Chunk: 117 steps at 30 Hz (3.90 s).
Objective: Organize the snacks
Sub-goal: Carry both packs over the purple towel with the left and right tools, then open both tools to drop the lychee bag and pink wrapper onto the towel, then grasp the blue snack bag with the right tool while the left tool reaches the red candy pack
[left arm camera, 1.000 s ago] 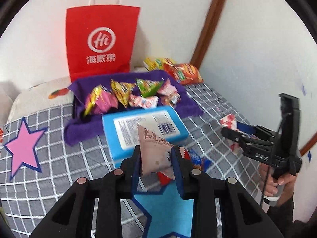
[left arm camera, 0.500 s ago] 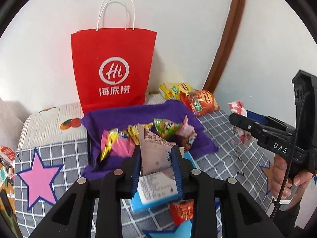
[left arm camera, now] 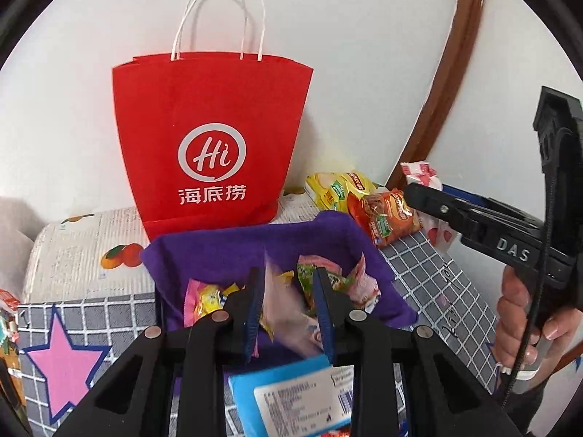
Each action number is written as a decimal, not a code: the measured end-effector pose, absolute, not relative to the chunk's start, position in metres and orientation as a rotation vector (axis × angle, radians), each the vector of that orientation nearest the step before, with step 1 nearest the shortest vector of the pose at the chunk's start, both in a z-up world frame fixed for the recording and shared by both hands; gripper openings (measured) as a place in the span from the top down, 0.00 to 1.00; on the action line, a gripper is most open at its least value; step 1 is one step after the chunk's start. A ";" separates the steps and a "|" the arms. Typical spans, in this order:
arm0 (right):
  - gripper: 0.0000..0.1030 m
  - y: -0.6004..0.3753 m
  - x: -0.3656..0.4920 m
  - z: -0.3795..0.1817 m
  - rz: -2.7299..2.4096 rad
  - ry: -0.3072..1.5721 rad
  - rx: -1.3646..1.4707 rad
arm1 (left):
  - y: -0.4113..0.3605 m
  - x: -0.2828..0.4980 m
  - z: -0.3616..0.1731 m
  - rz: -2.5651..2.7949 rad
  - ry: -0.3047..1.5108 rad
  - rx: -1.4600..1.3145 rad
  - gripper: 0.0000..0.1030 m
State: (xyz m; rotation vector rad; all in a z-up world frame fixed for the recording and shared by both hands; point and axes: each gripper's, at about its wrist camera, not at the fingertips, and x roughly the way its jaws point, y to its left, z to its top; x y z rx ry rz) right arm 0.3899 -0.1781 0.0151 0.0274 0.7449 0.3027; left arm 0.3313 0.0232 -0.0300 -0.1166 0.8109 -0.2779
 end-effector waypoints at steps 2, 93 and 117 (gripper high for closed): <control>0.43 -0.180 0.401 0.005 0.325 0.757 0.066 | 0.025 0.340 -0.036 -0.277 0.815 -0.129 0.76; 0.51 -0.173 0.210 -0.159 0.296 1.088 -0.037 | 0.005 0.282 0.009 -0.416 0.806 -0.069 0.46; 0.57 -0.234 0.225 -0.173 0.116 0.957 -0.010 | 0.009 0.281 0.013 -0.404 0.786 -0.095 0.44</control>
